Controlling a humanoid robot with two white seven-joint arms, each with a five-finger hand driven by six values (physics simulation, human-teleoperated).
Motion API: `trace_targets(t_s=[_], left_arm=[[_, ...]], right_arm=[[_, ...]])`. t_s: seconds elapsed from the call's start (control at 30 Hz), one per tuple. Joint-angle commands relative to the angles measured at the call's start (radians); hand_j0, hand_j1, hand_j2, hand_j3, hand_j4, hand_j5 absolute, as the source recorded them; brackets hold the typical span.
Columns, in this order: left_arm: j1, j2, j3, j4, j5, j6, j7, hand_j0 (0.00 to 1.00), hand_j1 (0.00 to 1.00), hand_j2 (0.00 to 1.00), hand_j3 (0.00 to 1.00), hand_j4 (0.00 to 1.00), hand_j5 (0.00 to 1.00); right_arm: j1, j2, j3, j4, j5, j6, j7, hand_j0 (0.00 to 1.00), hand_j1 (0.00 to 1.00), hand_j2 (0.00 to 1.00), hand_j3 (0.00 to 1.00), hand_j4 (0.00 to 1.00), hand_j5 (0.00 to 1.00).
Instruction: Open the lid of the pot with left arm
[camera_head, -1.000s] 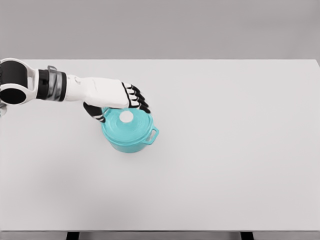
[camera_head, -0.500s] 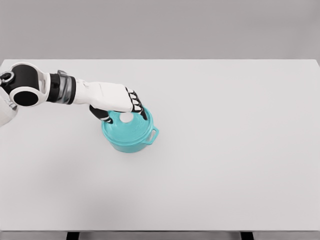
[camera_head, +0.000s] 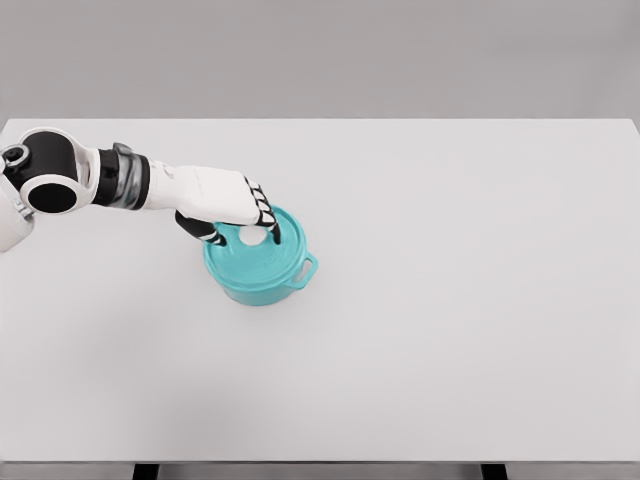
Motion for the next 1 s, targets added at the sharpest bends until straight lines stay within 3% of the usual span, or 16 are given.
trace_targets(t_s=[0.0,0.47,0.67,0.97], left_arm=[[0.000,0.000,0.001,0.001,0.003,0.001,0.000,0.66,0.66,0.66,0.66,0.66,0.66],[-0.009,0.002,0.001,-0.004,0.006,-0.013,0.000,0.41,0.41,0.41,0.41,0.41,0.41],[-0.032,0.020,-0.001,-0.006,0.006,-0.013,0.000,0.41,0.41,0.41,0.41,0.41,0.41],[-0.051,0.164,-0.001,-0.001,-0.030,-0.019,0.000,0.41,0.41,0.41,0.41,0.41,0.41]], right_arm=[[0.000,0.000,0.000,0.000,0.000,0.000,0.000,1.00,1.00,1.00,1.00,1.00,1.00],[0.000,0.000,0.000,0.000,0.000,0.000,0.000,1.00,1.00,1.00,1.00,1.00,1.00],[0.000,0.000,0.000,0.000,0.000,0.000,0.000,1.00,1.00,1.00,1.00,1.00,1.00],[0.000,0.000,0.000,0.000,0.000,0.000,0.000,1.00,1.00,1.00,1.00,1.00,1.00]])
